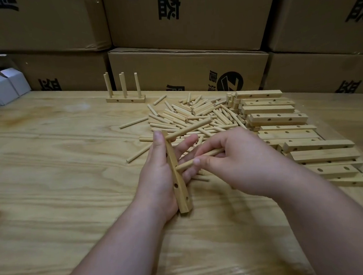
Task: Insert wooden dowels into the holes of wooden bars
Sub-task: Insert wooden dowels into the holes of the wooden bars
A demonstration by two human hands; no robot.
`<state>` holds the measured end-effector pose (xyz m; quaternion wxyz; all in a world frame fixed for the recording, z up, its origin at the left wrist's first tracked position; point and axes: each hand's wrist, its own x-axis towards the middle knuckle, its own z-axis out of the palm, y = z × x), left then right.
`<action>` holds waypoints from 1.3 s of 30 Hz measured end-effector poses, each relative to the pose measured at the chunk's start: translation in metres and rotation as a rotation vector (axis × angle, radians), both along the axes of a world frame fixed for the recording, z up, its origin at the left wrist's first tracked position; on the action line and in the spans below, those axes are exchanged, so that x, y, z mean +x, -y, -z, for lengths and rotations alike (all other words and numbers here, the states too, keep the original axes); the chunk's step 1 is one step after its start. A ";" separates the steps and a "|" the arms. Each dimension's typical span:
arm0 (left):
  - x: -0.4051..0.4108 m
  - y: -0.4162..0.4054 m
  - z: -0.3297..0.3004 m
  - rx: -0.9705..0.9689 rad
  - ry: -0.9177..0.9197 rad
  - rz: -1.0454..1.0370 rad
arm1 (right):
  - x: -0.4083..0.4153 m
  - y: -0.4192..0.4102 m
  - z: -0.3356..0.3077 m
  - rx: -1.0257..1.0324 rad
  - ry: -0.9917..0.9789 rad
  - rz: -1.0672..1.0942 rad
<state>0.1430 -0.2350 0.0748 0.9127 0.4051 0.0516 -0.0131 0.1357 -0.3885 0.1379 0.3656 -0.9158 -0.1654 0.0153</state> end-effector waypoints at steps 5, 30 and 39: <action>0.002 0.000 0.004 0.032 -0.004 0.067 | 0.000 -0.002 0.002 -0.014 0.003 0.016; 0.000 0.002 0.001 0.039 -0.046 0.074 | -0.006 -0.015 0.001 0.087 -0.123 -0.097; -0.002 0.009 0.002 0.132 0.020 0.095 | 0.004 0.010 -0.012 0.042 0.088 0.113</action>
